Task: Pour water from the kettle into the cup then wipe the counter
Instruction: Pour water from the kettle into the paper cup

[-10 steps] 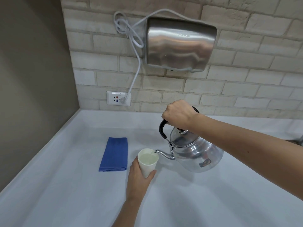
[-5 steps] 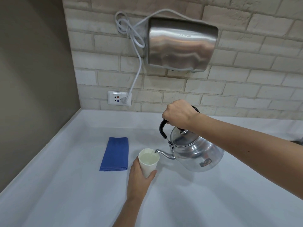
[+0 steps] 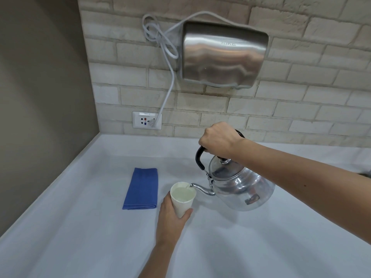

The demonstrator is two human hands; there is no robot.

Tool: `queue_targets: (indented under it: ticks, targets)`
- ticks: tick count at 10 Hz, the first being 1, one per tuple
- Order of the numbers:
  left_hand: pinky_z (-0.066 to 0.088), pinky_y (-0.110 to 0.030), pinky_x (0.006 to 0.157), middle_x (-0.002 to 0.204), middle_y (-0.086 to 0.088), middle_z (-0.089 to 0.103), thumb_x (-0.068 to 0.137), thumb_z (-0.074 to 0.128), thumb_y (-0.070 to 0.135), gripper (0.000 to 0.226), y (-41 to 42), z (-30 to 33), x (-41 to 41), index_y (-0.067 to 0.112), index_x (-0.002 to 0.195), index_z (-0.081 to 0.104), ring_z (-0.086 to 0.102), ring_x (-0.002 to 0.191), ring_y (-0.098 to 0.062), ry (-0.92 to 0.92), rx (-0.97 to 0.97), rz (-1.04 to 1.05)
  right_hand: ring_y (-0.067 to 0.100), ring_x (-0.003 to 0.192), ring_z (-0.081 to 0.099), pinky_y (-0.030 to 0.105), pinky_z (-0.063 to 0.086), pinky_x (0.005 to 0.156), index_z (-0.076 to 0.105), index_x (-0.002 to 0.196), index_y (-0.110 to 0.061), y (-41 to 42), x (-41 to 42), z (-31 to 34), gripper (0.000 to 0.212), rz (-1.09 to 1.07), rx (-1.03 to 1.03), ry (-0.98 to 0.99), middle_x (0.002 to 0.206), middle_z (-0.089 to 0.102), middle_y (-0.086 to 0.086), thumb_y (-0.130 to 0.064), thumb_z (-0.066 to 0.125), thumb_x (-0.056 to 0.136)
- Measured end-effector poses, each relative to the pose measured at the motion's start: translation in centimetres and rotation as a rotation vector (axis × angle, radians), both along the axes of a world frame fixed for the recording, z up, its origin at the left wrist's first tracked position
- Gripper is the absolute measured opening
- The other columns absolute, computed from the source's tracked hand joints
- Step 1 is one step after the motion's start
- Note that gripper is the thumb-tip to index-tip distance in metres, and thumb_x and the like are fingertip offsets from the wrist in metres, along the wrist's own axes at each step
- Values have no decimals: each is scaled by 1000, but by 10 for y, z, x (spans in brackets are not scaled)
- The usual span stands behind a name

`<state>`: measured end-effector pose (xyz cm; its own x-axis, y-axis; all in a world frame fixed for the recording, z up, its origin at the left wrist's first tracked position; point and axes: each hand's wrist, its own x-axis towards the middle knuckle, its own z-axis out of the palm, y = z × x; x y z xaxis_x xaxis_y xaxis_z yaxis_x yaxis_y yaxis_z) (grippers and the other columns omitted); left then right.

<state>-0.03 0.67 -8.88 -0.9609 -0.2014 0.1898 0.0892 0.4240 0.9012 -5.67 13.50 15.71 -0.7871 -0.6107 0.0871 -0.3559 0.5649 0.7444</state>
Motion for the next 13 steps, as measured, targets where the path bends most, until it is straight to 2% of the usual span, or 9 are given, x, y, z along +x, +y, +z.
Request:
queue_targets:
  ticks: [4,5,6,7,8,9,10,11,13]
  targets:
    - [46,-33,94,126,1,54,68,77,39,77,1,1,1,21,131,37,50,114,-19,0,-2,0,26,65,44,24,21,44,57,73,-13,-1,2,3,21,-1,-15,-11,82,67,9,-12,49,92]
    - [46,-34,94,126,1,54,68,77,39,77,1,1,1,21,131,36,50,114,-19,0,-8,0,25,62,43,23,19,44,47,69,-12,1,2,1,25,6,-27,2,70,54,6,-14,48,94]
    - [47,-35,95,126,0,54,68,77,39,77,1,2,1,21,131,36,50,114,-19,4,-9,1,25,62,42,22,16,42,45,69,-12,3,2,0,26,12,-49,0,70,53,6,-16,48,94]
    - [46,-35,96,127,0,53,68,77,39,77,0,2,1,21,131,36,49,115,-20,3,-11,2,26,64,41,23,15,42,53,73,-14,5,3,-1,22,4,-78,-14,83,66,9,-19,49,94]
    - [45,-35,97,128,-1,52,68,77,39,79,1,2,1,20,133,35,49,117,-20,4,-16,1,26,65,42,26,23,46,64,86,-10,8,4,-1,20,-19,-103,-12,88,68,10,-21,50,94]
    - [45,-34,98,130,-1,51,68,77,39,81,1,2,1,19,134,34,47,118,-20,1,-20,1,27,66,48,29,31,53,64,88,-10,13,3,-3,20,-36,-119,-17,88,68,10,-23,51,94]
    - [44,-32,96,130,0,51,68,77,40,81,1,2,1,20,133,34,47,119,-19,-1,-30,7,25,65,47,26,28,48,60,82,-12,17,1,-6,20,-41,-131,-21,87,68,10,-25,51,94]
    - [42,-27,92,130,2,51,67,77,39,80,0,2,1,23,132,34,46,118,-18,0,-36,11,27,68,50,23,17,42,63,88,-10,22,0,-8,22,-60,-151,-19,88,68,9,-27,51,94]
    - [43,-29,90,128,3,50,65,78,38,82,-2,3,3,23,133,34,45,118,-17,-6,-59,8,27,65,46,25,23,47,63,89,-10,33,-3,-15,22,-99,-247,-7,87,68,10,-28,50,94]
